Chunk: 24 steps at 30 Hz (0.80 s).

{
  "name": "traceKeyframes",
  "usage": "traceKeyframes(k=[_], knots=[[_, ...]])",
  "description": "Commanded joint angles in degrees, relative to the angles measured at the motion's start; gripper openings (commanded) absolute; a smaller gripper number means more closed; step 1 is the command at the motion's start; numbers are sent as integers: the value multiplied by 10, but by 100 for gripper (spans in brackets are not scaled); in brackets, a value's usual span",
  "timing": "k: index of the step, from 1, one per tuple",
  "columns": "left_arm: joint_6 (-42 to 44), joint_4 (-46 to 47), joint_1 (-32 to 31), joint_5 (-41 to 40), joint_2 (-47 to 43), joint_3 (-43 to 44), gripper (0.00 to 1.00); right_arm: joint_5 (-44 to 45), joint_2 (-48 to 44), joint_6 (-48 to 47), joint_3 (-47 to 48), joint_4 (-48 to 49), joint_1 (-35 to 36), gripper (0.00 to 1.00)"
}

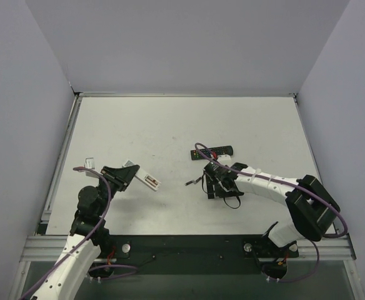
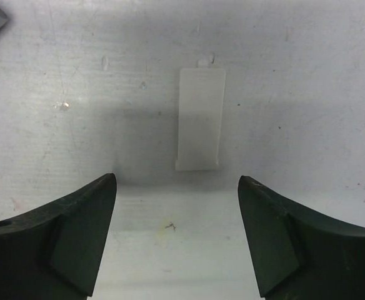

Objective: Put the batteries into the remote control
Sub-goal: Place the battery cover at the center of the board, then pick up the battery from the center of the board.

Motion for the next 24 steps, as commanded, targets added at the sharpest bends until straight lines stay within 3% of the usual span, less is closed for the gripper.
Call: traceKeyframes(k=[1, 8, 16, 24], knots=[[10, 16, 4, 9, 7, 4, 0, -19, -47, -7, 23, -59, -2, 75], [20, 17, 4, 15, 9, 8, 0, -60, -58, -91, 115, -67, -1, 70], [33, 18, 3, 33, 18, 20, 0, -115, 34, -184, 214, -49, 2, 59], [50, 28, 3, 63, 29, 22, 0, -157, 110, -320, 256, -48, 22, 58]])
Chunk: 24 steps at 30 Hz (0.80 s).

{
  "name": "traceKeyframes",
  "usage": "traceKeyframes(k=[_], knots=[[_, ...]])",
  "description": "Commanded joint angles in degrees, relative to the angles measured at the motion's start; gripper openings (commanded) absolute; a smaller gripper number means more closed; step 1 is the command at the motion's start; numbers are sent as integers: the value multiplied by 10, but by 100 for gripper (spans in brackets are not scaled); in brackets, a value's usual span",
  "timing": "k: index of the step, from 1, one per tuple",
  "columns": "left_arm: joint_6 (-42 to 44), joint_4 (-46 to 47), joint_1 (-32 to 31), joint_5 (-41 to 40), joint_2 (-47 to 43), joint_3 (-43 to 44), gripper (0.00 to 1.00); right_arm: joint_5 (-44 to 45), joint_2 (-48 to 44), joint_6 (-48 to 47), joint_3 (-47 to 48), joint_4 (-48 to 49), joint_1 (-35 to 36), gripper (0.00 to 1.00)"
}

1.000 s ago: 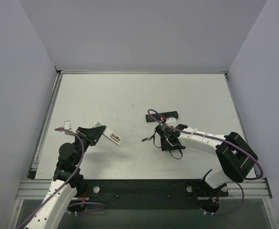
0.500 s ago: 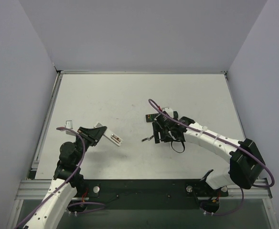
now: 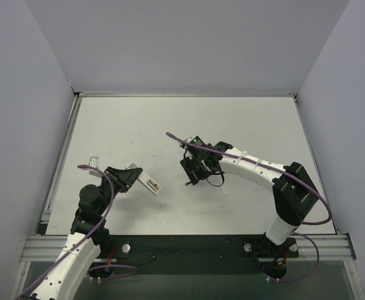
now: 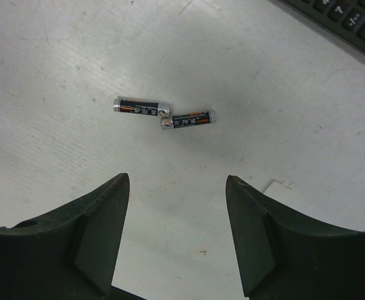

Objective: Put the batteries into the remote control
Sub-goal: Pick up the battery from the center of the board.

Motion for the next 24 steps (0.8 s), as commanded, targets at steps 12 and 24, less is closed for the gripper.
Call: traceKeyframes(k=[12, 24], knots=[[28, 20, 3, 52, -3, 17, 0, 32, 61, 5, 39, -9, 22, 58], [31, 7, 2, 61, -7, 25, 0, -20, 67, -184, 20, 16, 19, 55]])
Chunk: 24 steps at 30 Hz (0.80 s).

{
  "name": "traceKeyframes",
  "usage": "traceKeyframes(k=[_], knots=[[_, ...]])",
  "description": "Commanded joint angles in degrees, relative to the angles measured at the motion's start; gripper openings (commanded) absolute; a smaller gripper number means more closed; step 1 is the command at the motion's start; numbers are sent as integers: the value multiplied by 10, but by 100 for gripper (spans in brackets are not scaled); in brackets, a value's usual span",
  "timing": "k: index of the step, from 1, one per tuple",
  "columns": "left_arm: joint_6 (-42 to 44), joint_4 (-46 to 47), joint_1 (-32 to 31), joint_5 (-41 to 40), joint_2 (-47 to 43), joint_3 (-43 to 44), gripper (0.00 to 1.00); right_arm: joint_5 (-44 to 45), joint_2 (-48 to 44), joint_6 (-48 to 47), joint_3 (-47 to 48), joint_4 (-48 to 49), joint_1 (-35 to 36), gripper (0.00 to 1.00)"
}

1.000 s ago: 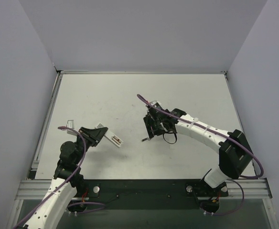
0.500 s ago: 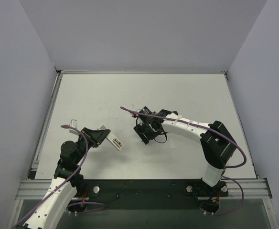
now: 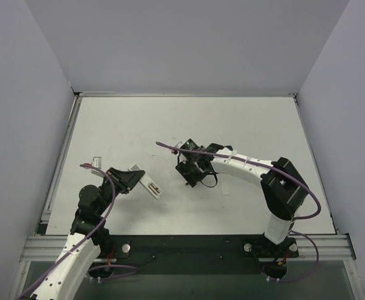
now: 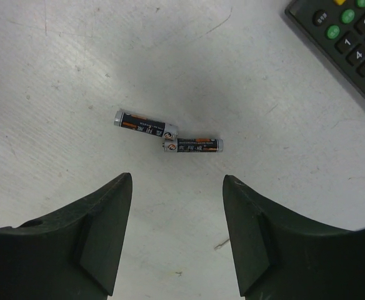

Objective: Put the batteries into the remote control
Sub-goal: Pick up the battery from the center of the board.

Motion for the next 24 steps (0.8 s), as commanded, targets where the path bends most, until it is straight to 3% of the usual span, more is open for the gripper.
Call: traceKeyframes(k=[1, 12, 24], knots=[[10, 6, 3, 13, -4, 26, 0, -31, 5, -112, 2, -2, -4, 55], [19, -4, -2, 14, 8, 50, 0, -94, 63, -195, 50, -41, -25, 57], [19, -8, -4, 15, 6, 54, 0, -112, 92, -201, 50, -49, -32, 56]])
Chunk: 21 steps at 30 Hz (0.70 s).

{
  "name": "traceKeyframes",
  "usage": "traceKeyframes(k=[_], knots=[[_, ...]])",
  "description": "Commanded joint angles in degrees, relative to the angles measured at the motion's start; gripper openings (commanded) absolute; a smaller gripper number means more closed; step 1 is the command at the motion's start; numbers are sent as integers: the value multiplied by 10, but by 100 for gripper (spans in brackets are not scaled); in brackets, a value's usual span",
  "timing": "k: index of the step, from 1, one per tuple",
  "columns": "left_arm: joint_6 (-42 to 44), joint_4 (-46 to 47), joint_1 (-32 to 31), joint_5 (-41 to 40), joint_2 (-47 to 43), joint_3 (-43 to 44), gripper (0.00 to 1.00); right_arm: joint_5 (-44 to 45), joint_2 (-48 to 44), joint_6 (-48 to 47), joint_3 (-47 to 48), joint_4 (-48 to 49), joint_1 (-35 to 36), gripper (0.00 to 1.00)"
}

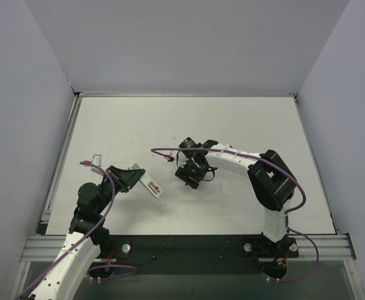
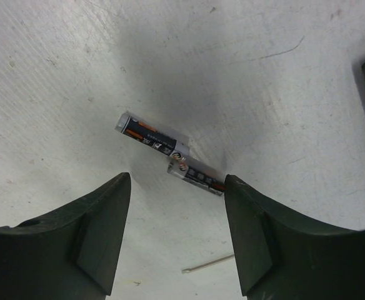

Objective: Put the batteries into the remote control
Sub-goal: Pick up the battery from the center of the board.

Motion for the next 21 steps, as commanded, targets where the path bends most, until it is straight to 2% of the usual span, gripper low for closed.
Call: traceKeyframes(k=[1, 3, 7, 21], knots=[[6, 14, -2, 8, -3, 28, 0, -11, 20, -7, 13, -26, -4, 56], [6, 13, -2, 9, -3, 30, 0, -13, 20, -6, 7, -27, -4, 56], [6, 13, -2, 8, -4, 30, 0, -15, 13, 5, -3, -29, -4, 46], [-3, 18, -2, 5, -3, 19, 0, 27, -10, 62, -52, -20, 16, 26]])
